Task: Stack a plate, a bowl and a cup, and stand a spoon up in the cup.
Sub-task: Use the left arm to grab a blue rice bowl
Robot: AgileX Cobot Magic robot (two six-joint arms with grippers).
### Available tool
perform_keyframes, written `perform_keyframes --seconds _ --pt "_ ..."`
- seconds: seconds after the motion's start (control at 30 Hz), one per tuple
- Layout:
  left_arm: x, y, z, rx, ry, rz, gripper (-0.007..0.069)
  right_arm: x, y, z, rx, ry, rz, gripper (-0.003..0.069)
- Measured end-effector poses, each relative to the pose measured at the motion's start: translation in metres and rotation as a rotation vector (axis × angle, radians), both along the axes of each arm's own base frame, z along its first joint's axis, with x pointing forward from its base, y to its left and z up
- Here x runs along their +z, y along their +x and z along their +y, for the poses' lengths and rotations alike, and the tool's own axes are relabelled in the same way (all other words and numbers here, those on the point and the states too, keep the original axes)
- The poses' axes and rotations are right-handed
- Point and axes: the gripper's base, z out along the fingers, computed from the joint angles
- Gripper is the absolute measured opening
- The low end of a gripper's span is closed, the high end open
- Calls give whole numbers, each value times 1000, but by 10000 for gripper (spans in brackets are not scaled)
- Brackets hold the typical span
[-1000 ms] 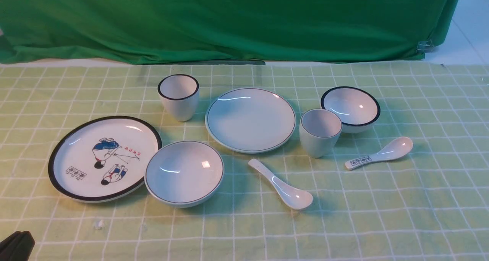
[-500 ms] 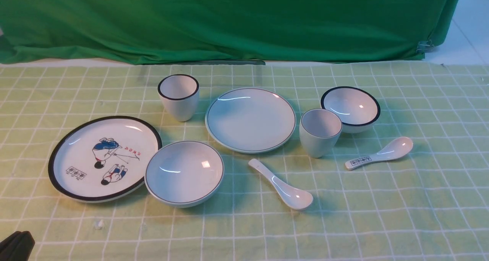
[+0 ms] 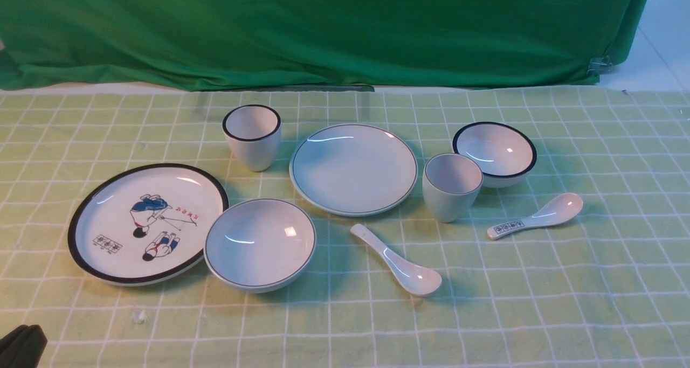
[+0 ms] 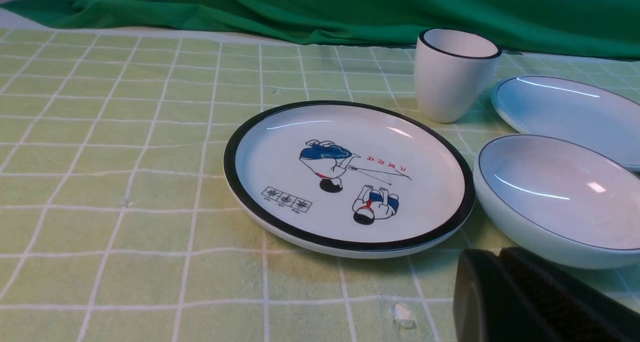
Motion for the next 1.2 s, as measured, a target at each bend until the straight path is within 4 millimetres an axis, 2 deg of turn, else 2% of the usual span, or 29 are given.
perform_keyframes --seconds 0.13,0.3,0.47,0.5,0.53,0.57,0.6,0.67,0.73,0.8,0.87,1.0,1.13,1.17,1.2 --pt "2 0 0 2 0 -27 17 0 0 0 0 -2 -3 237" --pt "16 1 1 13 -1 -178 17 5 1 -1 -5 -9 -57 238" --pt "48 -5 4 40 -2 -532 17 48 -5 -5 -46 50 -538 238" --pt "49 -5 4 41 -2 -543 17 50 -5 -5 -47 51 -558 238" --pt "56 -9 4 47 -2 -634 17 63 -12 -6 -54 64 -727 238" --pt "57 -9 4 48 -2 -644 17 63 -12 -6 -53 67 -727 238" --pt "62 -12 5 53 -2 -712 17 72 -19 -6 -47 114 -851 238" --pt "67 -15 5 51 -27 -775 17 80 -26 -7 -19 204 -963 238" --pt "73 -20 5 26 -134 -864 17 86 -32 -7 66 416 -1062 238" --pt "76 -23 6 5 -202 -898 17 87 -34 -7 98 488 -1081 238" --pt "82 -29 6 -66 -393 -989 17 88 -35 -8 144 598 -1093 236" --pt "93 -32 5 -131 -526 -1002 17 90 -32 -7 152 654 -1036 196" --pt "138 -34 3 -144 -517 -945 17 122 -25 -2 123 547 -861 89" --pt "156 -34 2 -141 -500 -933 17 130 -20 -1 103 470 -792 59" --pt "164 -31 2 -131 -479 -902 17 139 -17 0 88 401 -766 44"
